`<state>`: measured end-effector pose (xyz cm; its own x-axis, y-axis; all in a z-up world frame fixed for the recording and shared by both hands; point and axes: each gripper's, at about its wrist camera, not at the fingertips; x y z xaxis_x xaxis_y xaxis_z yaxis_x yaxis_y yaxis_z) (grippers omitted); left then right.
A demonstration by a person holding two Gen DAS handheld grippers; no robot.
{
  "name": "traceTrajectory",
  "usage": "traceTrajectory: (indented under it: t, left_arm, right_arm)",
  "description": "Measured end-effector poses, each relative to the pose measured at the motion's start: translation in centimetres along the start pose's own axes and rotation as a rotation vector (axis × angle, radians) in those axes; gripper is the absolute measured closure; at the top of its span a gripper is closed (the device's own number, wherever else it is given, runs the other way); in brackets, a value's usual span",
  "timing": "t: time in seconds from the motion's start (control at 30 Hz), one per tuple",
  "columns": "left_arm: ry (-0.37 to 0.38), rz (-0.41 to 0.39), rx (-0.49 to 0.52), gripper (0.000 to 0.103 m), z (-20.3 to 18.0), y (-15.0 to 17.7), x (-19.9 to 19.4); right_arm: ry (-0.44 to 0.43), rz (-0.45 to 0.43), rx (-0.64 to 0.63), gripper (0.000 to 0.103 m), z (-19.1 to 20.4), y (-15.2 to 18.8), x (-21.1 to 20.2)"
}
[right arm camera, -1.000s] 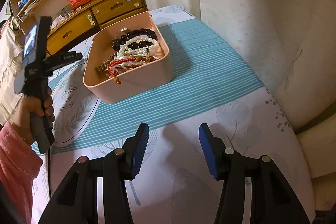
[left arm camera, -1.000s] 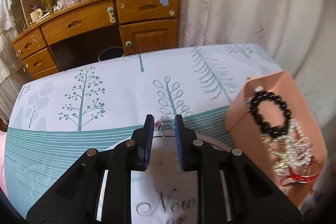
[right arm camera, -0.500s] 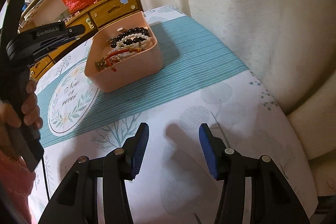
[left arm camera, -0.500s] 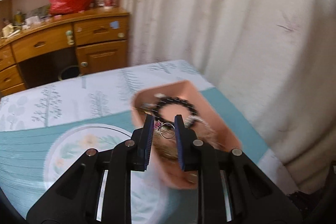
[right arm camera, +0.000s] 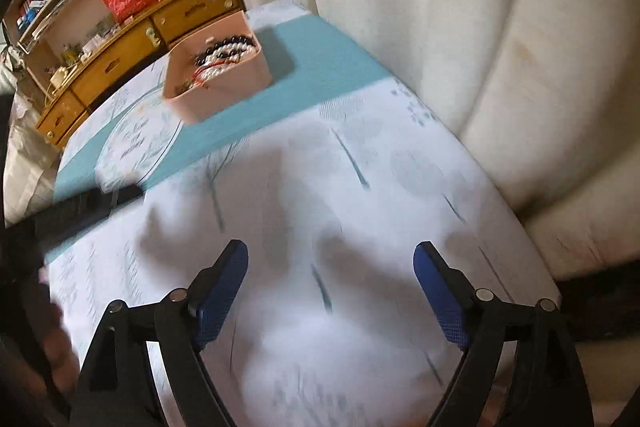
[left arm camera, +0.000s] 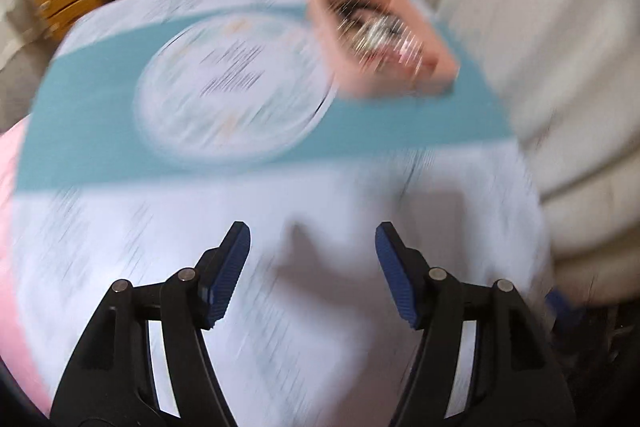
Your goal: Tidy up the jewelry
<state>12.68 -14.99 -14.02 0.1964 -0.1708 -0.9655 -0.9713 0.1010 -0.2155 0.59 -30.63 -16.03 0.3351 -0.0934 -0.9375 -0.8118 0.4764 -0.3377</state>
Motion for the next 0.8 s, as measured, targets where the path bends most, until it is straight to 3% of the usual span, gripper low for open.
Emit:
traceTrajectory:
  t: [0.17, 0.3, 0.4, 0.47, 0.6, 0.73, 0.8]
  left_arm:
    - [-0.077, 0.112, -0.073, 0.04, 1.6, 6.7, -4.8]
    - [-0.146, 0.19, -0.151, 0.04, 2.1, 9.4, -7.5]
    - [-0.118, 0.194, -0.202, 0.04, 2.0, 10.6, -9.8]
    - [-0.122, 0.139, -0.233, 0.04, 1.7, 11.3, -11.5]
    - [-0.101, 0.092, -0.209, 0.036, 0.3, 10.8, -12.2]
    - [-0.099, 0.015, -0.191, 0.035, -1.1, 9.2, -13.9]
    - [-0.116, -0.04, -0.184, 0.025, -1.4, 9.2, -15.1]
  right_arm:
    - [0.031, 0.095, -0.081, 0.001, 0.2, 2.8, -2.8]
    - [-0.008, 0.459, -0.279, 0.001, 1.7, 5.0, -0.2]
    - [-0.052, 0.586, -0.355, 0.001, 2.5, 5.5, -0.7]
    - [-0.09, 0.557, -0.407, 0.001, 3.0, 5.5, -2.6]
    - [-0.054, 0.433, -0.574, 0.0, 4.4, 4.9, -6.7]
    - [-0.027, 0.319, -0.605, 0.0, 5.6, 1.8, -10.3]
    - [-0.087, 0.294, -0.545, 0.0, 5.6, 0.3, -12.4]
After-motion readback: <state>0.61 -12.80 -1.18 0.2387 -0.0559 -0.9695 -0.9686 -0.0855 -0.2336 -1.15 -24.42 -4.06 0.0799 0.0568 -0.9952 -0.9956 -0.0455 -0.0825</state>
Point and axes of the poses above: each gripper's, at about its wrist camera, not at the fingertips, and x roughly the way its jaws point, z to its left, y to its underside, and after that the axes turned 10 degrees about z, right-handed
